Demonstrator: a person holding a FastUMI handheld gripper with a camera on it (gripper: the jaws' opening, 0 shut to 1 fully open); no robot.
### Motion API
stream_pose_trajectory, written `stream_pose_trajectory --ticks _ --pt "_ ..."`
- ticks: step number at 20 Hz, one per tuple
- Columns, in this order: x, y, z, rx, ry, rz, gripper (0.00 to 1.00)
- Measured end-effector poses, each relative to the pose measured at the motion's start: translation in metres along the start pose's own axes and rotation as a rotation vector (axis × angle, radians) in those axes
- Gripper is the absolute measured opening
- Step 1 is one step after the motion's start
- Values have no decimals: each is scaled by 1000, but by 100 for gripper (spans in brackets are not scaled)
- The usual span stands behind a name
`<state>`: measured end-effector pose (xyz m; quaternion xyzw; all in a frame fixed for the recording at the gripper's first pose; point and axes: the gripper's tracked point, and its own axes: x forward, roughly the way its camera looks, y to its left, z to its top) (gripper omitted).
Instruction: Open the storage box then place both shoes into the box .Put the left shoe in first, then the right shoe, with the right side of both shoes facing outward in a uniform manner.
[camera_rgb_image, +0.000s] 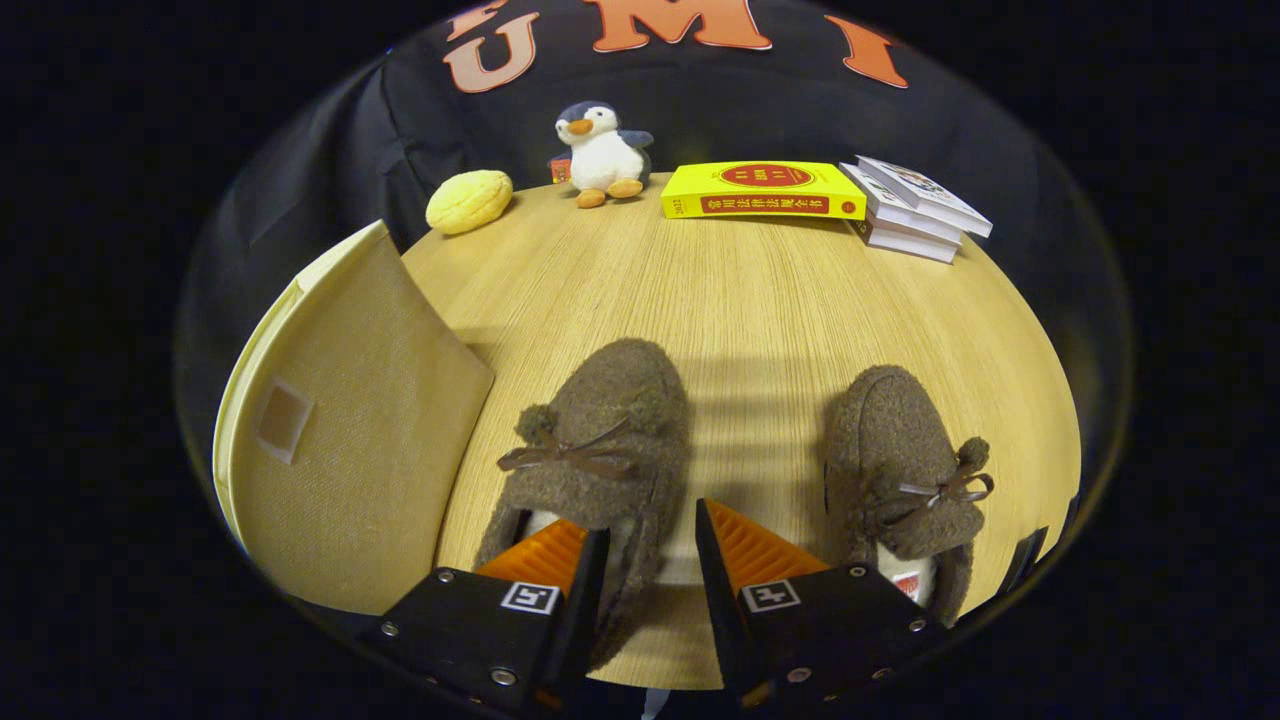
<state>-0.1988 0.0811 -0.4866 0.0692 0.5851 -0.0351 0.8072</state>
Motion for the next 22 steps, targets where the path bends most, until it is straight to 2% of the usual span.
stream_pose_trajectory --ticks 3,4,6,10,13,17,22 --pt "11 4 -4 25 16 12 37" --pt "11 6 -7 38 22 18 26" --pt "11 4 -7 50 30 24 16" --pt "3 2 -6 115 74 28 4" --pt "-23 8 2 93 66 41 4" --pt "-66 25 27 181 31 78 4" --pt "-120 53 74 214 -53 82 4"
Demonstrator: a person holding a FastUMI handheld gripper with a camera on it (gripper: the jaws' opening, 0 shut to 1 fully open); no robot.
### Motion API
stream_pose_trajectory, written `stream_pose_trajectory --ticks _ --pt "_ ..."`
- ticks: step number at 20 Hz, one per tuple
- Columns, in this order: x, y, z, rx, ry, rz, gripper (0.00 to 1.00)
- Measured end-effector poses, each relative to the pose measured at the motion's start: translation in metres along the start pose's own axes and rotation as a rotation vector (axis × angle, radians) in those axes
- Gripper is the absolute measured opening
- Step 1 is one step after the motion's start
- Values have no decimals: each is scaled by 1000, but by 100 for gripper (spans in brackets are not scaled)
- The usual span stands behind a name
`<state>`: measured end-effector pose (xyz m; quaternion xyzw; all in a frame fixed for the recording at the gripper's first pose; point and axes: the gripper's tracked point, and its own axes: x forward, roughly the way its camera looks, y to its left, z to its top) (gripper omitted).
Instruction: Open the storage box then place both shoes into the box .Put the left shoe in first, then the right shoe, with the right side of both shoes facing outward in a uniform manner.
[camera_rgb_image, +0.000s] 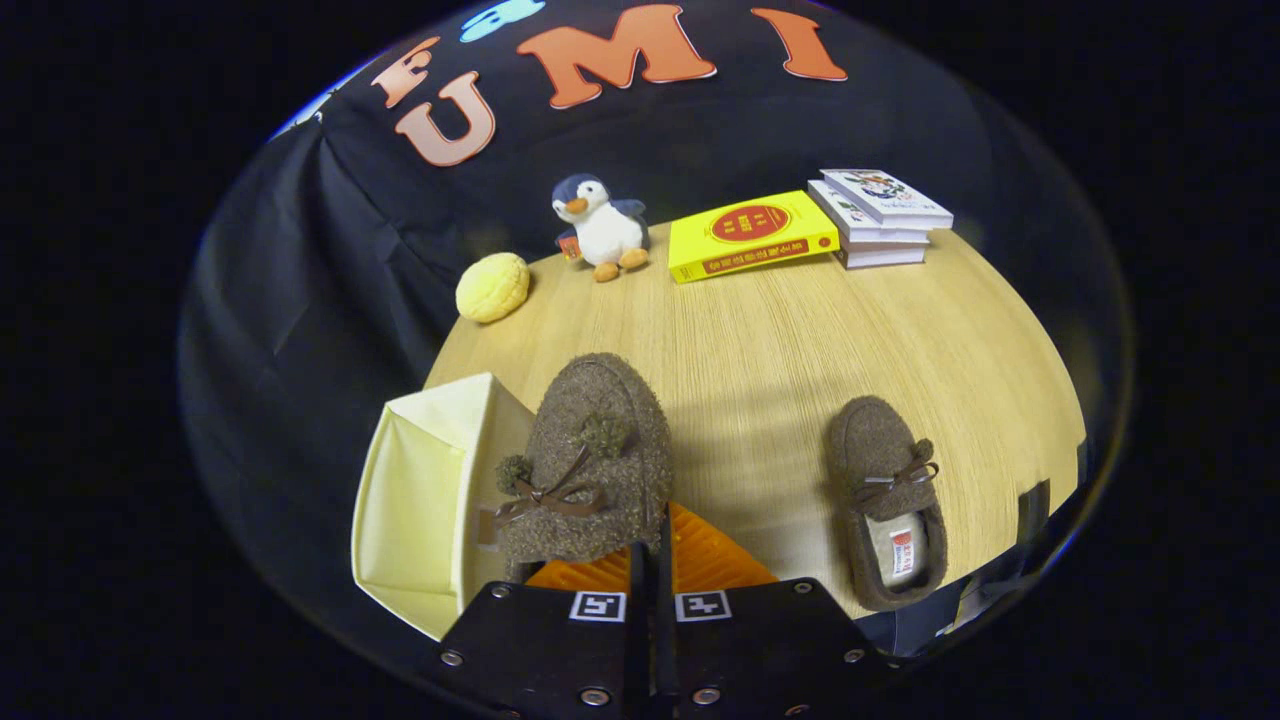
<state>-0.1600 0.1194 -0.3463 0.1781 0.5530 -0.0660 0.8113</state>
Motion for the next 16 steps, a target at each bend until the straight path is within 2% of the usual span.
stream_pose_trajectory --ticks 7,16 --pt "-24 86 21 -41 -7 38 4" --pt "10 180 -20 -142 101 71 4"
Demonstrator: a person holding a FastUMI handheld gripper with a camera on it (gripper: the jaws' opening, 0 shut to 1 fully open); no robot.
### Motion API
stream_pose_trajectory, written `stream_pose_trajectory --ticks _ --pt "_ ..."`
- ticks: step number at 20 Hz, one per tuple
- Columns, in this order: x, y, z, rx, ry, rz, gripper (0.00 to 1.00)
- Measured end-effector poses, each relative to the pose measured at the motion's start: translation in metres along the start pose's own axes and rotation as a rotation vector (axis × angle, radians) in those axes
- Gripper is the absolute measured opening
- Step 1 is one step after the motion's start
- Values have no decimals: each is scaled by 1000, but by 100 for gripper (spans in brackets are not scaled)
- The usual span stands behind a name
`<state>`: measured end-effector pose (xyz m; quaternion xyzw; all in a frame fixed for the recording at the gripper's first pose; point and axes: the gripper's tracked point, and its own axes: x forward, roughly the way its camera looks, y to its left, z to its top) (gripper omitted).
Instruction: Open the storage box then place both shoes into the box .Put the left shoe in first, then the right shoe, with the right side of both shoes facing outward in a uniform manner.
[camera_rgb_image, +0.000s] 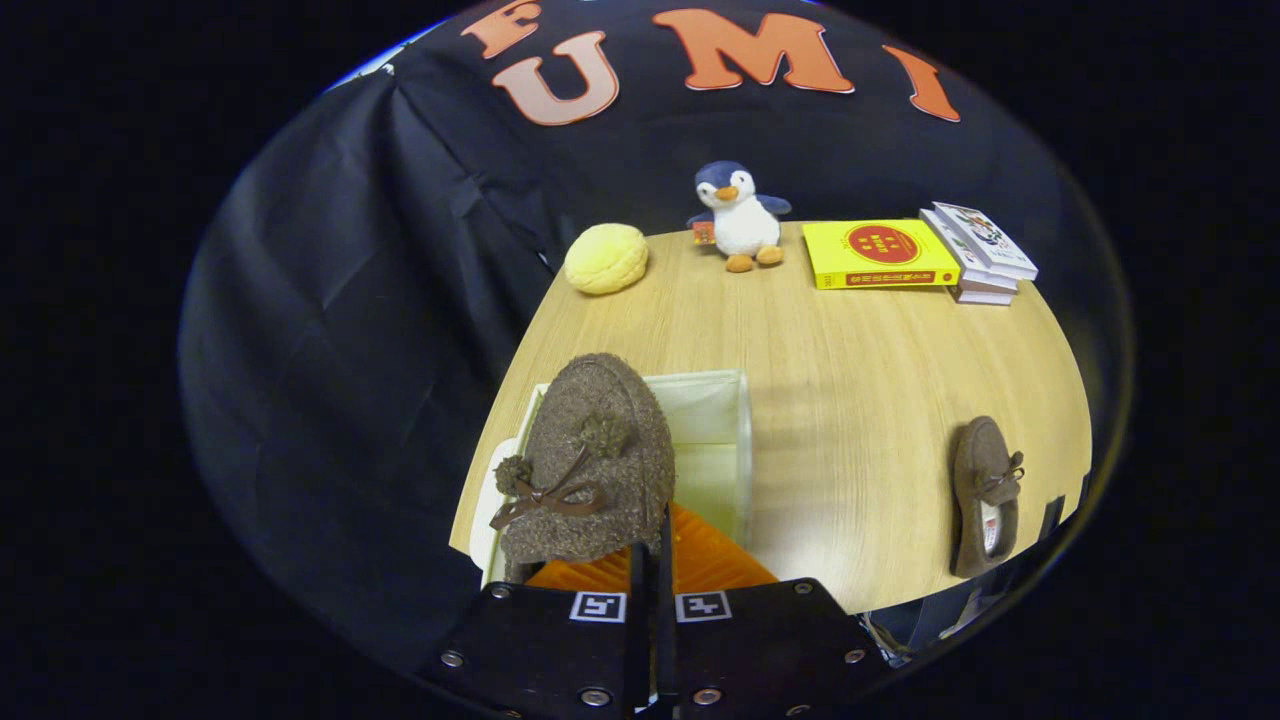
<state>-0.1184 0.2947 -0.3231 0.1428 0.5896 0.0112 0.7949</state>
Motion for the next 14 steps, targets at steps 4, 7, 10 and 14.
stream_pose_trajectory --ticks 4,7,10,14 --pt "27 19 -15 -9 67 -39 4" --pt "52 24 -27 -23 109 -72 4" --pt "75 23 -41 -8 163 -105 4" --pt "100 28 -58 24 252 -102 6"
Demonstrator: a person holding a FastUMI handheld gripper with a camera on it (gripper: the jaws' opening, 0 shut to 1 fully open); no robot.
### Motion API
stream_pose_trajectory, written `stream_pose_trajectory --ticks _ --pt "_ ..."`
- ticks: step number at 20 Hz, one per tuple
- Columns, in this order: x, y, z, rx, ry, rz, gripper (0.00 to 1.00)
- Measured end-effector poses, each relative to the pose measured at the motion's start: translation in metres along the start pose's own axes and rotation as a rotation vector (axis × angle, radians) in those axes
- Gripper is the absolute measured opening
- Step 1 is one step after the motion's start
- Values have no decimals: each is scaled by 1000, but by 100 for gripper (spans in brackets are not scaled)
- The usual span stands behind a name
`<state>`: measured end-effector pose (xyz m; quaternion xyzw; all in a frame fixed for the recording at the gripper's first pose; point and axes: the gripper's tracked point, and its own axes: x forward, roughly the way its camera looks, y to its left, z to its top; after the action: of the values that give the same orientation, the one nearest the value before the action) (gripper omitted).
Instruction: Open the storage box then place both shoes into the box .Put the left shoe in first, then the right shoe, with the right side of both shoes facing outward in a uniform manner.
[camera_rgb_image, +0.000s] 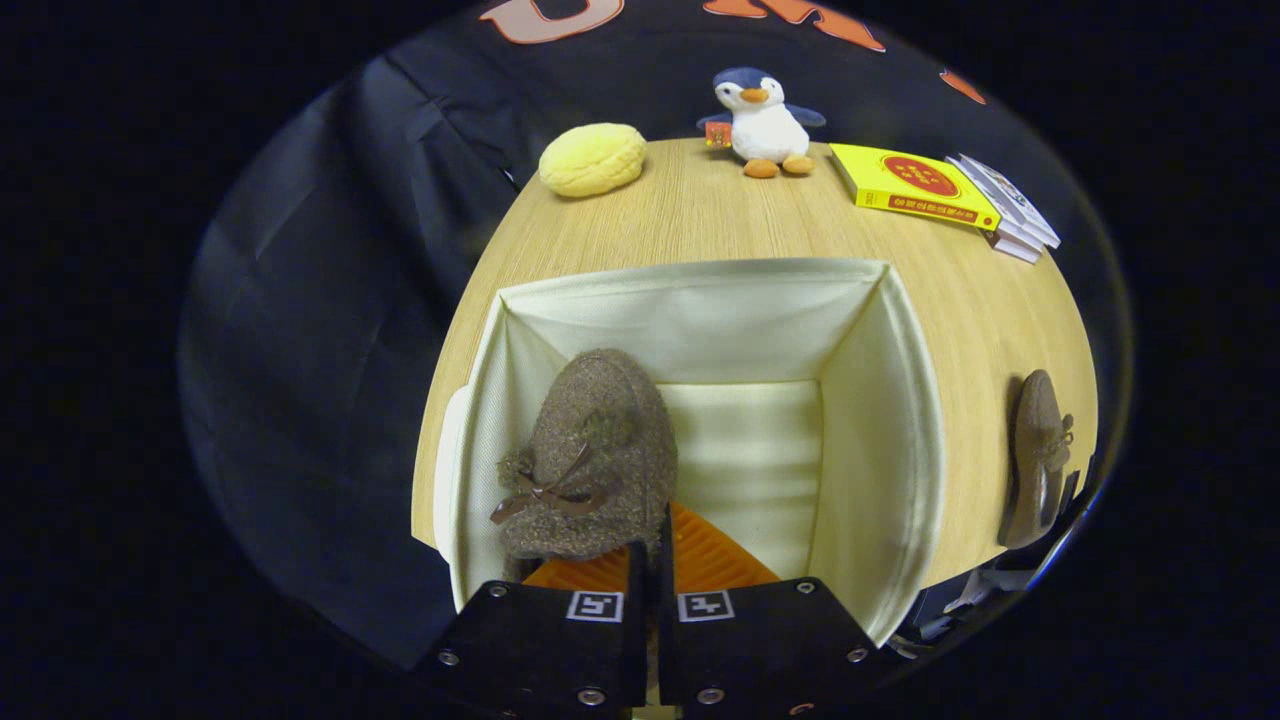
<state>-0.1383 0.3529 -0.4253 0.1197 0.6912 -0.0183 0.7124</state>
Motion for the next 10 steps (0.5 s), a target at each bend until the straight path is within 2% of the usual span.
stream_pose_trajectory --ticks 5,7,8,10 --pt "7 16 -29 -6 114 63 19" --pt "-3 27 -31 -37 106 131 27" --pt "-12 32 -33 -43 103 168 36" --pt "-32 38 -32 -69 81 229 43"
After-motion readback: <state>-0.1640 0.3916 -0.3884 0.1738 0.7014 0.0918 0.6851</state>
